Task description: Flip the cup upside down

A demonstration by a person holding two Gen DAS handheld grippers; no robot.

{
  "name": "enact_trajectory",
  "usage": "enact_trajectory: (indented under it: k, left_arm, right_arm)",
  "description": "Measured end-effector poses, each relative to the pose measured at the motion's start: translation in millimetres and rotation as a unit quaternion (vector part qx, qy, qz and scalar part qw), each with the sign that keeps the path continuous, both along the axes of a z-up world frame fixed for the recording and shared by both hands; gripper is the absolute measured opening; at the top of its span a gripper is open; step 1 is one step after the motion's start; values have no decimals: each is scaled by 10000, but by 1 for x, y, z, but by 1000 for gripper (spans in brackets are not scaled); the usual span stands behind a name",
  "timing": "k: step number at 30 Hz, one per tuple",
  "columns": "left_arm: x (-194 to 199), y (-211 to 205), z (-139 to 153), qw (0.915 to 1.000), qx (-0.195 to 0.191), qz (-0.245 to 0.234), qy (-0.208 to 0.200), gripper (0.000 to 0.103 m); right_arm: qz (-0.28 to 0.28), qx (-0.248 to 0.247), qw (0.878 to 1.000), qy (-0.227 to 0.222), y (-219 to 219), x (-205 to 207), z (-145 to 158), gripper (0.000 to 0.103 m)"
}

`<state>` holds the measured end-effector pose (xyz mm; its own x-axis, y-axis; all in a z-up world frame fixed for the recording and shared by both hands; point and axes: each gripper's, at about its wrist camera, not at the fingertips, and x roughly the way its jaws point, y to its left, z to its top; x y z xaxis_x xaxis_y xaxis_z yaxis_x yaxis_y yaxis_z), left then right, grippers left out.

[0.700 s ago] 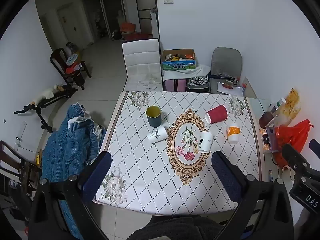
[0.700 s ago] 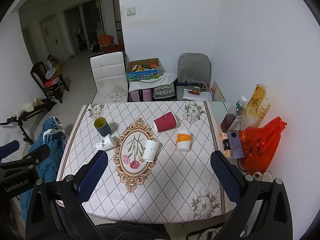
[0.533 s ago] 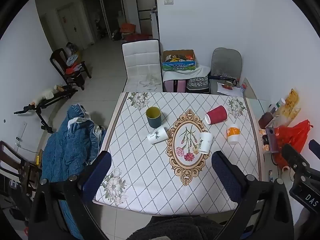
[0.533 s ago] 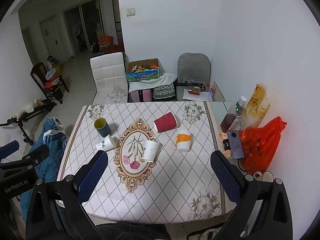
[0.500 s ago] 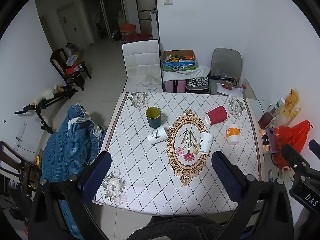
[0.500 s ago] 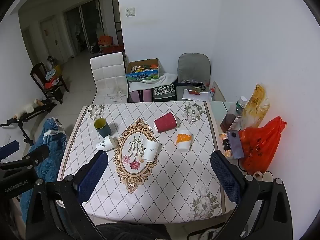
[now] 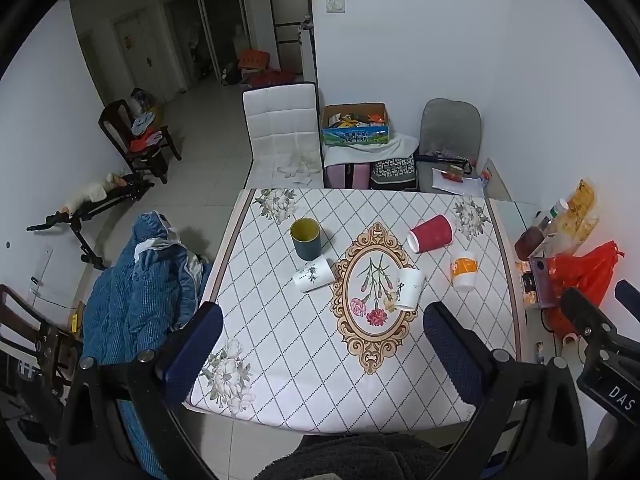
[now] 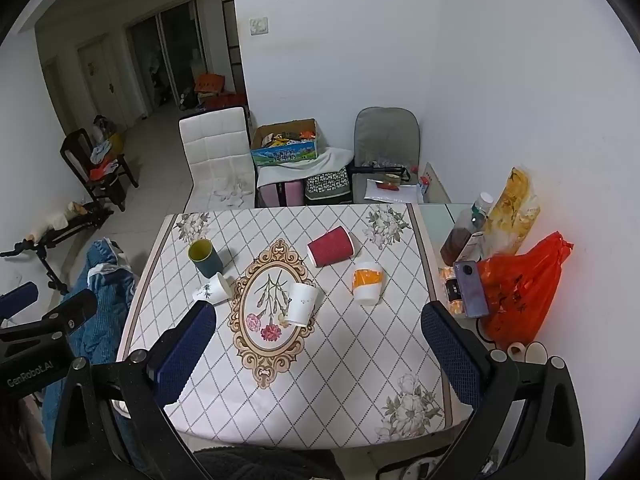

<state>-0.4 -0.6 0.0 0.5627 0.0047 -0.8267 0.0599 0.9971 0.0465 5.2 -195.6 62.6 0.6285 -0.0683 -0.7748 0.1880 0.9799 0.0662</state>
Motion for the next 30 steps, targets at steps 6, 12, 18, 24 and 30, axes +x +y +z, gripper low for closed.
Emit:
enact_trajectory:
  k: [6, 12, 18, 24, 30]
  left_arm:
    - [7, -7, 6, 10000, 11, -13, -20, 103]
    - [6, -7, 6, 10000, 2, -1, -39, 103]
    - [6, -7, 6, 10000, 7, 1, -41, 103]
    - [17, -11, 20, 10000, 15, -13, -36, 103]
    - [15, -11, 19, 10000, 13, -2, -47, 103]
  right_arm:
    - [-18, 4, 10000, -15, -1, 3, 4, 103]
    - [-16, 10, 10000, -27, -1, 2, 4, 103]
    - [-26, 14, 10000, -33, -4, 6, 6, 103]
    - [-69, 24, 10000, -45, -6, 4, 10, 103]
    - [-78, 34, 10000, -42, -6, 2, 9, 103]
